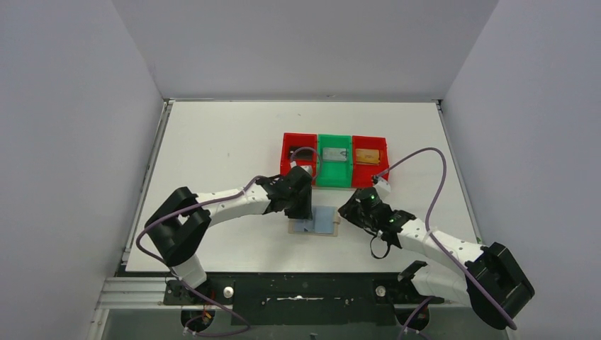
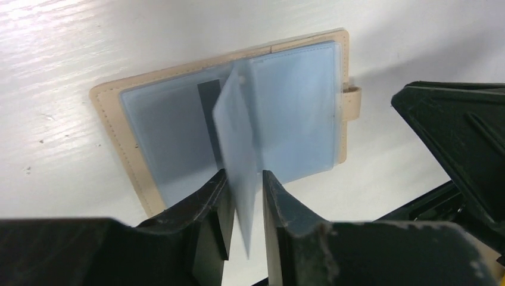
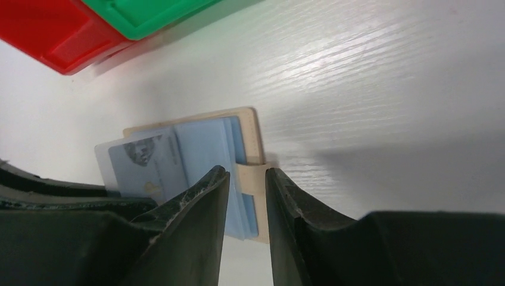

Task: Take the credit cards out of the card holder

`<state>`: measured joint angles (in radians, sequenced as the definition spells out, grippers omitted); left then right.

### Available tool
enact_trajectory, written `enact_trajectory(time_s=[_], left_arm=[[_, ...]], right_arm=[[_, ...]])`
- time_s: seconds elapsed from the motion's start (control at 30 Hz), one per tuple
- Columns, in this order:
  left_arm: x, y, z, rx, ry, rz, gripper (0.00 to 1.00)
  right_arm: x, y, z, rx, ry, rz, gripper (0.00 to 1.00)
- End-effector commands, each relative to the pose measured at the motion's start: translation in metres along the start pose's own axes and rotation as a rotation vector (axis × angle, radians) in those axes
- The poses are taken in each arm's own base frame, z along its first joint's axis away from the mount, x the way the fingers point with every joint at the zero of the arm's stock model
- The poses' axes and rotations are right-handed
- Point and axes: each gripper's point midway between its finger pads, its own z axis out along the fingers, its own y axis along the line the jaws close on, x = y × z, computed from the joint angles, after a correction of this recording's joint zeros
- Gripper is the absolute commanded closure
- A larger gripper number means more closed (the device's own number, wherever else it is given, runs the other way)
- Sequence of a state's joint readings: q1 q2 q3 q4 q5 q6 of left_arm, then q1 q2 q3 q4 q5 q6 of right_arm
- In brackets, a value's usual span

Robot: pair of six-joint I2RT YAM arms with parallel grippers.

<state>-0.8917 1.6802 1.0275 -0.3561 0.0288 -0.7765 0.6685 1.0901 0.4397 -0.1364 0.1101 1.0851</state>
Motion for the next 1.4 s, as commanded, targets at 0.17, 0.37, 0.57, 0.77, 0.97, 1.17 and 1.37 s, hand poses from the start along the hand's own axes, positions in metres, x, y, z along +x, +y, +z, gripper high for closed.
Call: enact_trajectory(time_s=[0.17,0.37,0.57,0.77,0.97,1.17,1.37], left_arm=[[-0.013,-0.061,0.001,0.142,-0.013,0.078,0.65],[-0.005,-0.081,-0.002,0.178,-0.022,0.093,0.58],[-0.013,-0.032,-0.027,0.088,-0.149,-0.014,0.54],[-0.023,0.0,-0.051,0.217,-0.247,-0.171,0.49],[-0.024,0.003,-0.061,0.333,-0.257,-0.199,0.48],[-0.027,0.001,-0.063,0.383,-0.267,-0.211,0.48],[-0.031,-0.004,-0.063,0.417,-0.265,-0.205,0.47]], right_arm=[[0.003,-0.006,0.008,-0.024,0.033,0.036,0.7],[-0.007,-0.012,-0.001,-0.008,-0.015,0.052,0.7],[-0.015,0.018,-0.012,-0.16,-0.032,0.026,0.67],[-0.006,0.043,-0.002,-0.173,0.041,-0.069,0.66],[0.011,0.057,0.012,-0.09,0.081,-0.161,0.71],[0.018,0.04,0.023,0.031,0.097,-0.182,0.76],[0.028,0.027,0.026,0.049,0.128,-0.175,0.73]])
